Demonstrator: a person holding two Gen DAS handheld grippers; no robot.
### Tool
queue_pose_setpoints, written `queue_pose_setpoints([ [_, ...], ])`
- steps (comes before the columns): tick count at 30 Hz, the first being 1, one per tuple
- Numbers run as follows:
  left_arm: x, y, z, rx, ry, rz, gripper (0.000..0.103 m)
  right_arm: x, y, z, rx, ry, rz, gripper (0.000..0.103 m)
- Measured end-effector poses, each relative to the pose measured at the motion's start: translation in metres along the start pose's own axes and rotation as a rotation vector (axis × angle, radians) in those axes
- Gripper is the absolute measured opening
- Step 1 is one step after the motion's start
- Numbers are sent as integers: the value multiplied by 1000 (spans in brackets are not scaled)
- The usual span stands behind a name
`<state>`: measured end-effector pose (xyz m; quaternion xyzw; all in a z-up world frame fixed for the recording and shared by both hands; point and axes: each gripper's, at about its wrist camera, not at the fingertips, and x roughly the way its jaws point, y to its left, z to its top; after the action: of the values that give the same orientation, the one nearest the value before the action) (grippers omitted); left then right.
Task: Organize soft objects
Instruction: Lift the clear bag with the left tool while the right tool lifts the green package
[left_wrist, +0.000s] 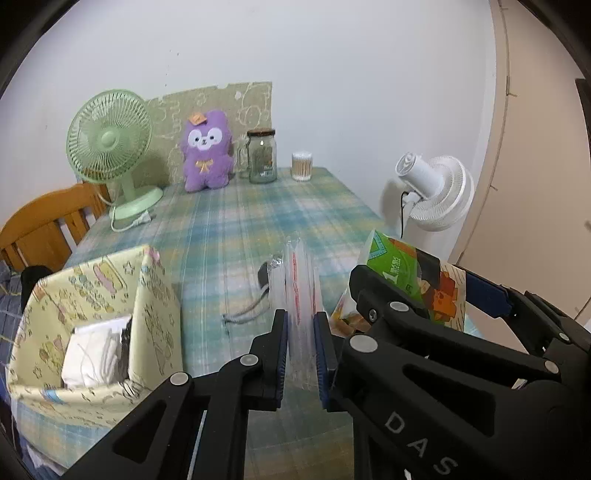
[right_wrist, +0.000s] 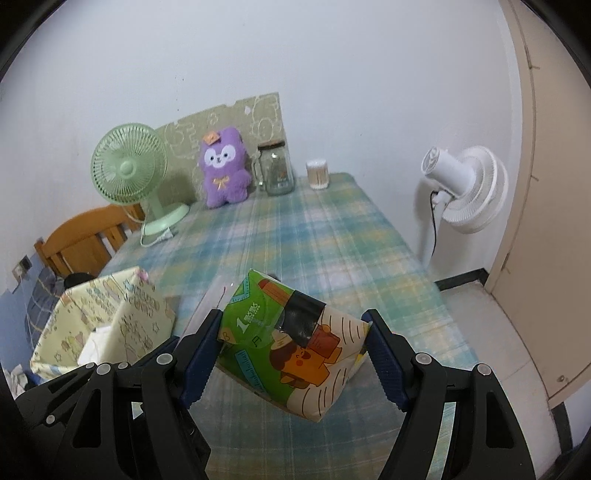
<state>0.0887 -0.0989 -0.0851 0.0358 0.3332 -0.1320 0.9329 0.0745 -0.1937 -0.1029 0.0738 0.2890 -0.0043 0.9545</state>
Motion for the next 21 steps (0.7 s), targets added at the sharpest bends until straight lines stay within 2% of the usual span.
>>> queue_pose_setpoints([
  [9, -16, 3, 20, 5, -48, -3, 12, -18, 6, 21, 8, -42, -11, 78],
  [21, -27, 24, 35, -2, -66, 16, 12, -21, 28, 39, 0, -71, 10, 78],
])
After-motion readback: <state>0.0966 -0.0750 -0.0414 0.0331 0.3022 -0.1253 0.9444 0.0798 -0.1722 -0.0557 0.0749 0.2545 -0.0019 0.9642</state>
